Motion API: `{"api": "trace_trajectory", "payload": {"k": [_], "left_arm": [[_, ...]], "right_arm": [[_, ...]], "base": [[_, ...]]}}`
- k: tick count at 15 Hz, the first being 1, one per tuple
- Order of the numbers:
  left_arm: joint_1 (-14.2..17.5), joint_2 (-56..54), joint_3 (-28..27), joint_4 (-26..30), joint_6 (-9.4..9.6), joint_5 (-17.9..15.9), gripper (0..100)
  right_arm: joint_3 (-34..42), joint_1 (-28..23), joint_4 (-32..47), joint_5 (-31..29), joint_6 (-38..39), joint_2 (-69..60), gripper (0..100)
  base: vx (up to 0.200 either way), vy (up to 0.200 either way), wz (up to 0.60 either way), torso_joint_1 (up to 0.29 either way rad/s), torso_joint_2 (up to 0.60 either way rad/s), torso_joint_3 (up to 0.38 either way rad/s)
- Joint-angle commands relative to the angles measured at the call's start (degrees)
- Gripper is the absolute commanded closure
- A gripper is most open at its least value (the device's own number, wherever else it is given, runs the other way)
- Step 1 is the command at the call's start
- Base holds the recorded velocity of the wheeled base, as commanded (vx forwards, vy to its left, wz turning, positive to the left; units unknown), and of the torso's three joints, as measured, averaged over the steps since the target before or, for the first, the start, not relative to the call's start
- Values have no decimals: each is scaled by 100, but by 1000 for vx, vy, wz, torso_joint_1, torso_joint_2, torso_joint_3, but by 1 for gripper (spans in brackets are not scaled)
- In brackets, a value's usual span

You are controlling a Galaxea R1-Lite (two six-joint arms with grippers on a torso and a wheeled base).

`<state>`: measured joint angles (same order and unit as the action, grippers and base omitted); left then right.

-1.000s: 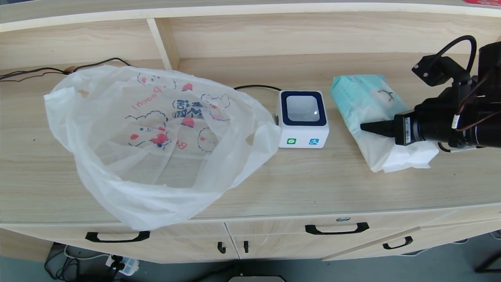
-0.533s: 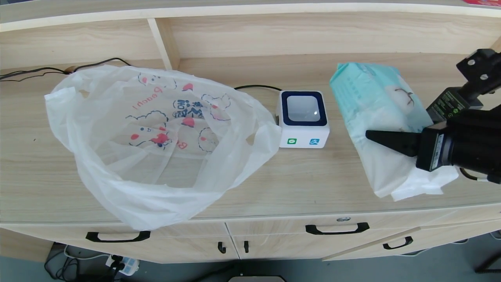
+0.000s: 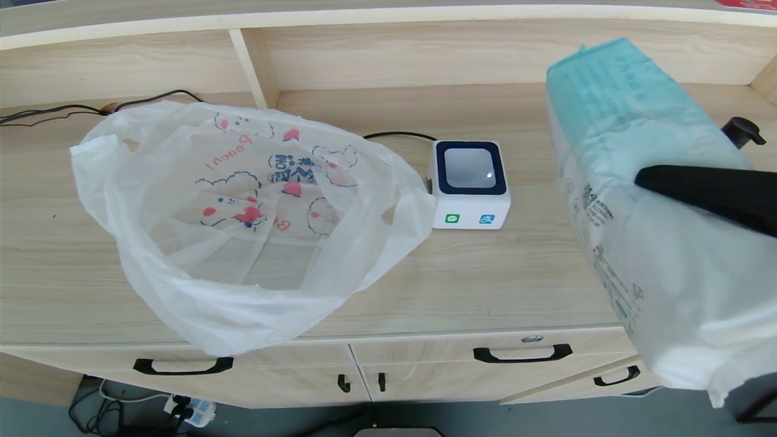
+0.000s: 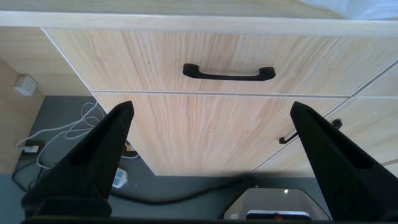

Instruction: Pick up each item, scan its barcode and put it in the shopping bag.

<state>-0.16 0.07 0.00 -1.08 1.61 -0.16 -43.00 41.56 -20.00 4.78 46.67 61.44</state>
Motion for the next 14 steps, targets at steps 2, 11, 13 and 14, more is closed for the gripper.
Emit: {"api": "trace_trajectory", "payload": {"k": [2, 11, 13, 14], "left_arm": [[7, 1, 0, -6, -3, -2, 0], [-2, 1, 0, -6, -3, -2, 0], [7, 1, 0, -6, 6, -2, 0], [-2, 1, 0, -6, 6, -2, 0]], "right_arm": [[239, 230, -302, 1174, 1064, -27, 100], [1056, 256, -4398, 1878, 3358, 1230, 100], [1074, 520, -4477, 1948, 3894, 1353, 100], [933, 529, -4539, 1957, 4316, 1441, 100]], "base": [[0, 0, 0, 0, 0, 0], [0, 0, 0, 0, 0, 0], [0, 0, 0, 0, 0, 0], [0, 0, 0, 0, 0, 0]]}}
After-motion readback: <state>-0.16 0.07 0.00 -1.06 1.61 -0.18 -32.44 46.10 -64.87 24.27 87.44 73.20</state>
